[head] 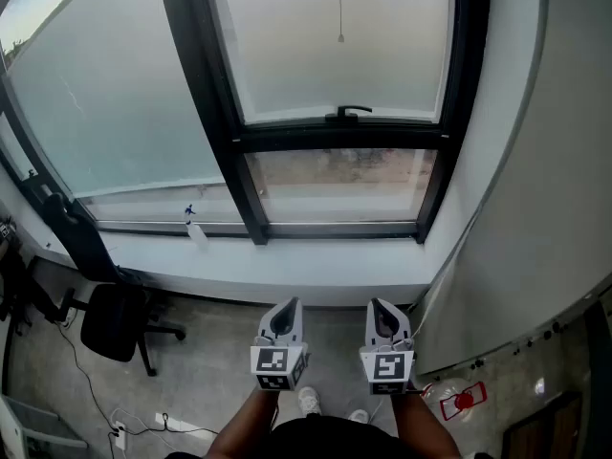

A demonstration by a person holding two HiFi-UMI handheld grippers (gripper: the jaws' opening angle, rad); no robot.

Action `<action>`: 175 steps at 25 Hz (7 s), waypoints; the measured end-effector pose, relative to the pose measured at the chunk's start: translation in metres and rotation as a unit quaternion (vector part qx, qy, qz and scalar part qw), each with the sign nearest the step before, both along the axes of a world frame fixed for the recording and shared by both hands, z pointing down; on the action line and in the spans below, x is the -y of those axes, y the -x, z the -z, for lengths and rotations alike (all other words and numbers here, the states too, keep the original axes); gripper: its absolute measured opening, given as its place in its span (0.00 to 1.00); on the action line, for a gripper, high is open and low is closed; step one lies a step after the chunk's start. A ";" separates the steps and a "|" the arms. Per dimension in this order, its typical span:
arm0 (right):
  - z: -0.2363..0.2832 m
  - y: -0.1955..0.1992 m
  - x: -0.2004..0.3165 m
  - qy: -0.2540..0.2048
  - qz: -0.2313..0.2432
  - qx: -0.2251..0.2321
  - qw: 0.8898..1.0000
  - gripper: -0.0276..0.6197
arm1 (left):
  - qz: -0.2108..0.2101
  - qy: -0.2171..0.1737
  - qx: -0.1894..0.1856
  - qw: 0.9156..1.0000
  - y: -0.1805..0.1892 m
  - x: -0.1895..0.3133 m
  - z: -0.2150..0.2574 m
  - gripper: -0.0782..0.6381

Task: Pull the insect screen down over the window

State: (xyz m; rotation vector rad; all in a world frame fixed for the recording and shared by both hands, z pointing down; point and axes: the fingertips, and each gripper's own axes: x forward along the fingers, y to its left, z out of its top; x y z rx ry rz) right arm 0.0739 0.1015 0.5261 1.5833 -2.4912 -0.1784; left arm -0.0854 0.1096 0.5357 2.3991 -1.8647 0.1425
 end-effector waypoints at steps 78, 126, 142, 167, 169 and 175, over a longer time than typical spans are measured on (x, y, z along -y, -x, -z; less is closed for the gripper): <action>-0.023 0.011 0.224 0.022 -0.016 0.011 1.000 0.05 | -0.021 0.024 0.024 0.999 -0.007 0.227 -0.013 0.11; 0.005 0.087 0.472 0.003 -0.036 0.000 0.999 0.05 | -0.061 0.004 0.000 0.998 0.058 0.494 -0.002 0.11; 0.053 0.057 0.538 -0.047 -0.040 0.024 0.998 0.05 | -0.033 -0.059 0.031 0.997 0.056 0.559 0.059 0.11; 0.231 0.036 0.604 -0.238 -0.044 0.082 0.967 0.05 | 0.014 -0.227 0.029 0.973 0.053 0.618 0.229 0.11; 0.249 0.031 0.605 -0.258 -0.050 0.084 0.961 0.05 | 0.016 -0.240 0.027 0.970 0.055 0.617 0.243 0.11; 0.307 0.019 0.604 -0.314 -0.054 0.089 0.944 0.05 | 0.016 -0.299 0.019 0.954 0.055 0.610 0.300 0.11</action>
